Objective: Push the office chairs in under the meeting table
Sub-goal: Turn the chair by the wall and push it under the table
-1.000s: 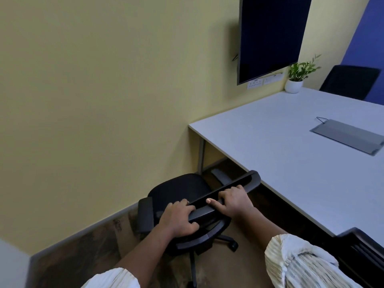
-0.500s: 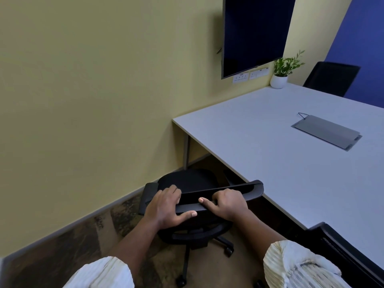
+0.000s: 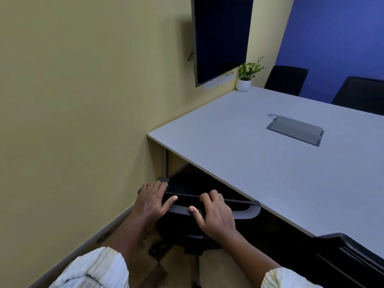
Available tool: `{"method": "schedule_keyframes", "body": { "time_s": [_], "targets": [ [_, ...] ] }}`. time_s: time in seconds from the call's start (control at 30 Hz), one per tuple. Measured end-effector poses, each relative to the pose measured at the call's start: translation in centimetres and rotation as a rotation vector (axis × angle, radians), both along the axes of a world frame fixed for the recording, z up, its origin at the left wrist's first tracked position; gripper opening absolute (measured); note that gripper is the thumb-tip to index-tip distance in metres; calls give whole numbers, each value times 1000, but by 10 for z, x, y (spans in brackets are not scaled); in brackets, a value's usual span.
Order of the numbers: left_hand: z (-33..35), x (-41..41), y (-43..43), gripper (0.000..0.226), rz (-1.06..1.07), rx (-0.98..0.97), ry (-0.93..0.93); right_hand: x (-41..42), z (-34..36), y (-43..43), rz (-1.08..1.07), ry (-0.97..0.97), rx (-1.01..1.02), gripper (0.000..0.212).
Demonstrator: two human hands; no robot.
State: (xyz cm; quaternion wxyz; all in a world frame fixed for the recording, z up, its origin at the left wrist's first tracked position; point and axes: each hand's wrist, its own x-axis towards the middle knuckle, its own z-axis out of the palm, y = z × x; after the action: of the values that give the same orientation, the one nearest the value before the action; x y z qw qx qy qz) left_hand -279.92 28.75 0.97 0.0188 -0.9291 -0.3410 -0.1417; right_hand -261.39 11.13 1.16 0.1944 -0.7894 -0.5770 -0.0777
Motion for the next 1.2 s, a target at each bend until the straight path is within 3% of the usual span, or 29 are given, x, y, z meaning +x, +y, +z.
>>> {"method": "schedule_keyframes", "body": {
  "time_s": [0.13,0.33,0.5,0.7,0.93,1.2],
  "targets": [
    [4,21,47,60,67,-29,15,-4,11,39,-59,-93,-2,59],
    [2,43,122,46,145,-160,106,-11,4,81,-174,-62,-101,71],
    [9,97,195,53,23,-210,125,15,10,129,-340,26,-143,78],
    [6,142,238,66,-60,-278,226,37,-4,168,-427,-4,-139,73],
    [12,181,282,78,-122,-225,272,68,0,208,-436,-11,-124,72],
    [16,225,311,95,-544,-233,337,87,-4,223,-473,1,-20,67]
  ]
}}
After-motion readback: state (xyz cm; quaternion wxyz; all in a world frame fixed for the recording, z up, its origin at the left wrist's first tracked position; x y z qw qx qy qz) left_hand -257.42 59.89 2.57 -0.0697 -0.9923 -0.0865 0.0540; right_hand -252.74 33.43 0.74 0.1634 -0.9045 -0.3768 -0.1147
